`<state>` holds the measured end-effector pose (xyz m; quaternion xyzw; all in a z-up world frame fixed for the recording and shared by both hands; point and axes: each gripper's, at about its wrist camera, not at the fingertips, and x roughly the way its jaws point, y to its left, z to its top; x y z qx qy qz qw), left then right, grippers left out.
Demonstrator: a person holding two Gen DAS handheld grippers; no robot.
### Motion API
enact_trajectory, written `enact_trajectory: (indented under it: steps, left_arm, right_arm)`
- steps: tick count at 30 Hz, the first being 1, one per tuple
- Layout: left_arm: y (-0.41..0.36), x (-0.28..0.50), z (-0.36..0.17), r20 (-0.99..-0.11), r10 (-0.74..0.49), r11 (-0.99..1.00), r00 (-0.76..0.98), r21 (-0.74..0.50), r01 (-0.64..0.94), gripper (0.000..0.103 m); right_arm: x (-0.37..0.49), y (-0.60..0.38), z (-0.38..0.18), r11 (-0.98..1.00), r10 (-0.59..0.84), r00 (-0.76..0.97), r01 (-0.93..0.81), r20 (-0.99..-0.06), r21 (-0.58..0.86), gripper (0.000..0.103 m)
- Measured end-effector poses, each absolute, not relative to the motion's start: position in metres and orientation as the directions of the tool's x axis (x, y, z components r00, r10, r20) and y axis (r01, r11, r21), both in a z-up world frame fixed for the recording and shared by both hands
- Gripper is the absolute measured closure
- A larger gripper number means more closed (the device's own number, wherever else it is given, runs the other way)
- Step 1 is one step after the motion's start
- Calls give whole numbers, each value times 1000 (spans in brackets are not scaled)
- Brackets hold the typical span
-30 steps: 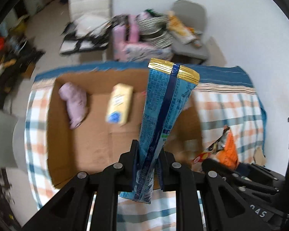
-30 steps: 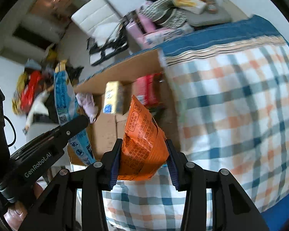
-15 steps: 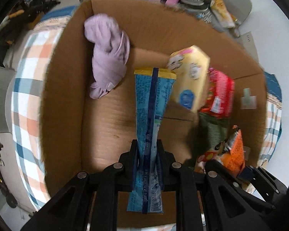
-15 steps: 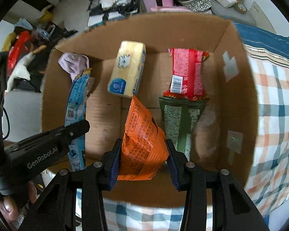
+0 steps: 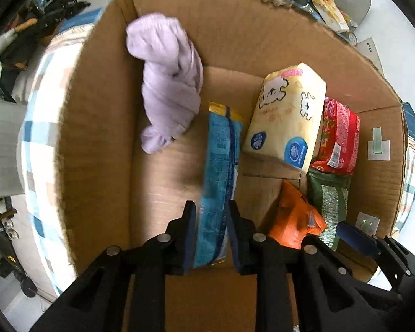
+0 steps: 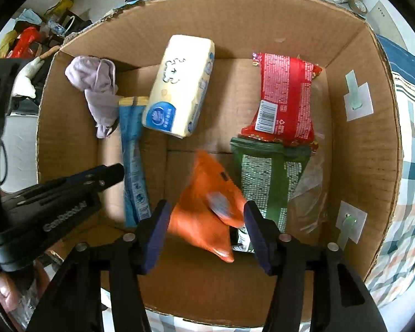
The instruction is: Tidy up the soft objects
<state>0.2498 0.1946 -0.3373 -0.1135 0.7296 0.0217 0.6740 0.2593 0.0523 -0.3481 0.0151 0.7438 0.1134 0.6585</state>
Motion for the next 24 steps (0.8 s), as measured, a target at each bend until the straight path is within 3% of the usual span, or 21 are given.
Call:
enact_trajectory:
  steps: [7,11,16,20,24]
  left_arm:
    - [180,238,-311,-997,-72,983,3,-71,-171,69]
    - [188,230,-308,-998,-37,986,43,-44,-162,56]
    - [195,221,-303,-996,-5,986,87,-19,-166,25]
    - [199,211,-294,-993,-2,983,114,-23,-181,10]
    - [202,204,-280,-990,1,982,140,-25,-188,10]
  right_arm:
    - [251,41,-342,982,118,-95,-138,-988,131,25]
    - [247,27,-335,988,68,-57,-138,-996,76,11]
    - [247,20,-323,990,30,-19,-136,-999,32,4]
    - [244,18,-315,990,19,3,-140,-1000,18,0]
    - [237,13,-307,992,30,20,-123,-999,27,0]
